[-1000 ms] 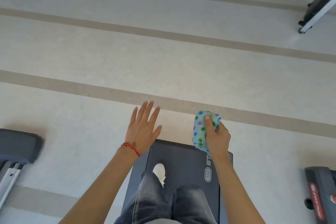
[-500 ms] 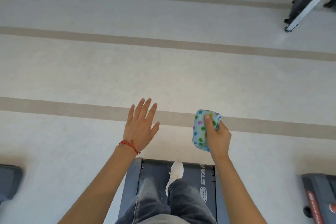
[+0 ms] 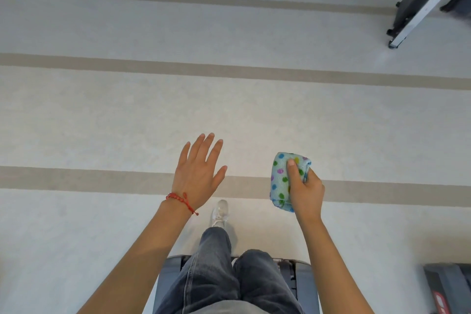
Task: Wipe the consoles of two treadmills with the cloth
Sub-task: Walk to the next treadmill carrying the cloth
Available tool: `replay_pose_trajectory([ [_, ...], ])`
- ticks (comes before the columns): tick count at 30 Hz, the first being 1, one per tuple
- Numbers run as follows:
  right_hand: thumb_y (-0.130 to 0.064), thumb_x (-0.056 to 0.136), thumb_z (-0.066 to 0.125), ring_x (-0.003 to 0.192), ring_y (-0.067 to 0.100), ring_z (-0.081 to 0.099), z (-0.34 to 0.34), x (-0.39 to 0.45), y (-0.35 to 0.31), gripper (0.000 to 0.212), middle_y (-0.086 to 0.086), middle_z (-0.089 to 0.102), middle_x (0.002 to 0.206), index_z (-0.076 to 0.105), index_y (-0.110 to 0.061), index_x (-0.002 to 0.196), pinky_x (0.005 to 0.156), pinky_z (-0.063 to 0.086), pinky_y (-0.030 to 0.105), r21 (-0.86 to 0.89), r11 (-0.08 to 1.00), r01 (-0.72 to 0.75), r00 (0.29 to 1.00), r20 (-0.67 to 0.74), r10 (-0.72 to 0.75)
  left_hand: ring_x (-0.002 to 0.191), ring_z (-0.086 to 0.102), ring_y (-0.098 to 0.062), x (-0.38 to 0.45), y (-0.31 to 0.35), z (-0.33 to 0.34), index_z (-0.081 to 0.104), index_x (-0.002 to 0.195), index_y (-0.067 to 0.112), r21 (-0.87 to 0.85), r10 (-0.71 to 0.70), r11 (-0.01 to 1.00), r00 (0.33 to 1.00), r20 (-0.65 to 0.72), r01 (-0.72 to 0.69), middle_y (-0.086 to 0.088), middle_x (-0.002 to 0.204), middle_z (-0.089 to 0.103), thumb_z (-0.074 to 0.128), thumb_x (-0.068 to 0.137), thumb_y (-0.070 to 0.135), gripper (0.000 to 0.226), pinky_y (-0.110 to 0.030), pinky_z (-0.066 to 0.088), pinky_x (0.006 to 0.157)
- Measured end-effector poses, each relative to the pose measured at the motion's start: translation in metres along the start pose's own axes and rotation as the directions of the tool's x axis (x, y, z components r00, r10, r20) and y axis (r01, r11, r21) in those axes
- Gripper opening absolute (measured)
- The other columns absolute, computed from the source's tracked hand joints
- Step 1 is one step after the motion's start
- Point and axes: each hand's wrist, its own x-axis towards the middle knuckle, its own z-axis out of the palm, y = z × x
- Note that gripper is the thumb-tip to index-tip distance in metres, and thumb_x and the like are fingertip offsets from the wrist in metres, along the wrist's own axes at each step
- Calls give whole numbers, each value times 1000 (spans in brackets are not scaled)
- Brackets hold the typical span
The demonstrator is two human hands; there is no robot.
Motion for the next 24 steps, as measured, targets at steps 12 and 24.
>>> replay_pose_trajectory([
  [12, -40, 88, 56, 61, 13, 57, 97, 167, 57, 38, 1, 57, 64, 54, -9, 67, 56, 49, 27, 30, 998, -50, 987, -155, 54, 117, 54, -39, 166, -61, 133, 58, 123, 1, 32, 181, 983, 983, 4, -181, -21, 128, 56, 36, 90, 39, 55, -55, 42, 94],
  [24, -40, 88, 55, 61, 14, 57, 65, 283, 67, 42, 3, 58, 64, 57, -1, 72, 52, 48, 23, 43, 986, -159, 939, -302, 165, 113, 57, -38, 311, -11, 184, 61, 120, 1, -34, 358, 934, 931, 70, -357, -20, 124, 59, 37, 89, 38, 54, -53, 45, 90],
])
